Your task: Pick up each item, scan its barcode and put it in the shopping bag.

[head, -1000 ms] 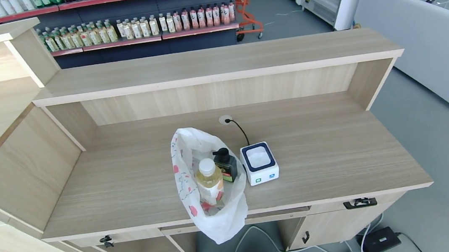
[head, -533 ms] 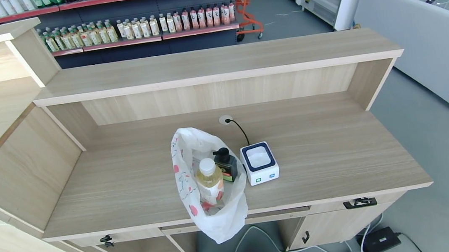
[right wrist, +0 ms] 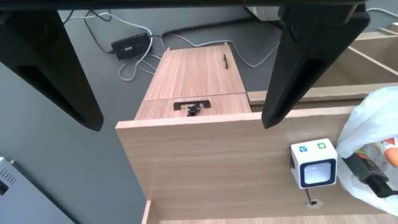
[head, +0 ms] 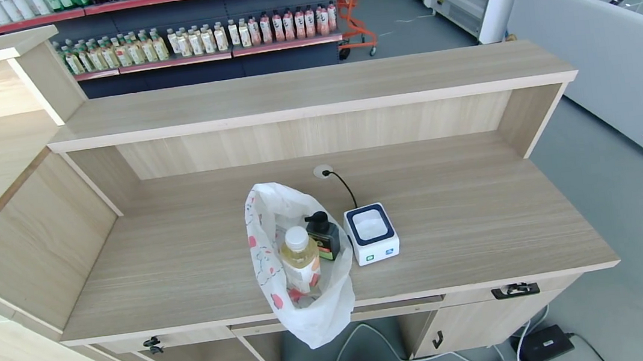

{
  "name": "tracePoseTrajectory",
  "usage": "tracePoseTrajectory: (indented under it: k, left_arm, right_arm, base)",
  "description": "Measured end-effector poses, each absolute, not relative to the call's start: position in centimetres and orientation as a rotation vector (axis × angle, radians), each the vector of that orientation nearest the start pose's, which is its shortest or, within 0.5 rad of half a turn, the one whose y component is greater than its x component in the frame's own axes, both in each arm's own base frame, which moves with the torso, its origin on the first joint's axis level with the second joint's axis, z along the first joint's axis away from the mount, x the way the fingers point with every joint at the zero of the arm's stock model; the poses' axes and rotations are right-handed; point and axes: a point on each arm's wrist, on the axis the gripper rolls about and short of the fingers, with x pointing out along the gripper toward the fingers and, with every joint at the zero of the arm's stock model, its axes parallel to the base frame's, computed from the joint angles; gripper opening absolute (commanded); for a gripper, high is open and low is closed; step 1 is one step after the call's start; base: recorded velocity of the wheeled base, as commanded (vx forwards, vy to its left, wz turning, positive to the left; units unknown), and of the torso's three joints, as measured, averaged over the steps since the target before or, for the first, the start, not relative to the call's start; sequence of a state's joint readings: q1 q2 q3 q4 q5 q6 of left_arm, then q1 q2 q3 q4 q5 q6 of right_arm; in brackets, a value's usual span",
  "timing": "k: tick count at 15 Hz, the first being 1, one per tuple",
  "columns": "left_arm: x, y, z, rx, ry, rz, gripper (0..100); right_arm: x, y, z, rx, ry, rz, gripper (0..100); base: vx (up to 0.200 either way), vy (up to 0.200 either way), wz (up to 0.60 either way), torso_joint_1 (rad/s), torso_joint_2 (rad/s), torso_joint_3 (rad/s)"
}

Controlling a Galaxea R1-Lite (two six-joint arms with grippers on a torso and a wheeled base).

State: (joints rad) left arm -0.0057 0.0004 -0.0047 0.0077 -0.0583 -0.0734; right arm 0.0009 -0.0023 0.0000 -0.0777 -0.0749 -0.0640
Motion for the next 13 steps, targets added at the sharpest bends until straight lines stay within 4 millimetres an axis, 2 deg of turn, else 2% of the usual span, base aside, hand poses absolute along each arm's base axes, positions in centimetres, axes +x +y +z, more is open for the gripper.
tracePoseTrajectory:
  k: [5,13]
  left_arm:
    - [-2.32,-0.12,7.60,-0.073,0.006,-0.064,100]
    - [-2.32,-0.12,7.60,-0.073,0.006,-0.064,100]
  right_arm:
    - [-2.32,-0.17,7.55,0.030,-0.005,-0.072,100]
    - [-2.33,-0.17,7.51,0.035,0.001,-0.073,100]
  base:
    - [0.000,0.000,0.00,0.000,0.00,0.000]
    - [0.000,0.000,0.00,0.000,0.00,0.000]
